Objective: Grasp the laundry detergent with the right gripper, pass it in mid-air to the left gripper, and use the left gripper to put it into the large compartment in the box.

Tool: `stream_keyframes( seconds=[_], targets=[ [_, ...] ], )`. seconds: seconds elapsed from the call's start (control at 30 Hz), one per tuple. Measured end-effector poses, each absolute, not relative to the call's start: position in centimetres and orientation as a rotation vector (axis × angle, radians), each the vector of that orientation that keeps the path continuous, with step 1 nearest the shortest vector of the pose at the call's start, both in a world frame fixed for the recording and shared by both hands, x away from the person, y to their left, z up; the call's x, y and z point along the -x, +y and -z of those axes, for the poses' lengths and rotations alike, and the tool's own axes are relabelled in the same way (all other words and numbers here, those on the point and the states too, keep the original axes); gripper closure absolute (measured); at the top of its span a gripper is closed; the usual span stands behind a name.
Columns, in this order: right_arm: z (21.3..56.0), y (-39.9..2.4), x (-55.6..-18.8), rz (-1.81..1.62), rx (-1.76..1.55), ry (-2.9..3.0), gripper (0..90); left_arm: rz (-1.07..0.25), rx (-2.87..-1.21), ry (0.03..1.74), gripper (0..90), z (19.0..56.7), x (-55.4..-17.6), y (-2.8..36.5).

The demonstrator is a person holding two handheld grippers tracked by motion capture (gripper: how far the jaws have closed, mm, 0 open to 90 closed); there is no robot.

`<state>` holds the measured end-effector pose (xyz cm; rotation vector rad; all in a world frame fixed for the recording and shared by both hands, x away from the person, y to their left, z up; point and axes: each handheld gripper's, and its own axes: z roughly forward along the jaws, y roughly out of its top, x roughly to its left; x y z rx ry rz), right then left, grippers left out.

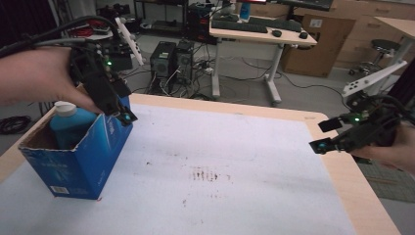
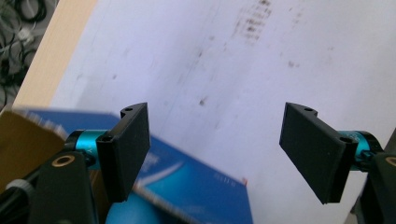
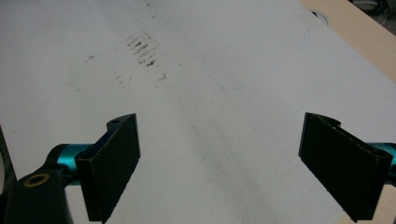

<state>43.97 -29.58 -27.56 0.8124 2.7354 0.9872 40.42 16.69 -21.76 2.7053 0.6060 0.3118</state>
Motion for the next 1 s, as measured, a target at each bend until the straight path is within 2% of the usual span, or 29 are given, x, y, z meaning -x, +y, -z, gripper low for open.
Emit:
stream_keyframes(
  seconds=[0.23, 0.53, 1.0],
  targets=[
    [27.4, -28.5, -43.0, -0.999, -0.789, 2.723, 11.9, -0.314, -2.697, 0.495, 24.7, 23.2, -40.7, 12.9],
    [27.6, -27.9, -42.2, -1.004, -0.763, 2.726, 11.9, -0.312, -2.709, 0.441, 24.7, 25.9, -41.2, 9.7],
    [28.7, -27.0, -42.0, -1.001, -0.735, 2.752, 11.9, -0.312, -2.721, 0.447, 24.7, 28.3, -41.6, 8.7]
  ],
)
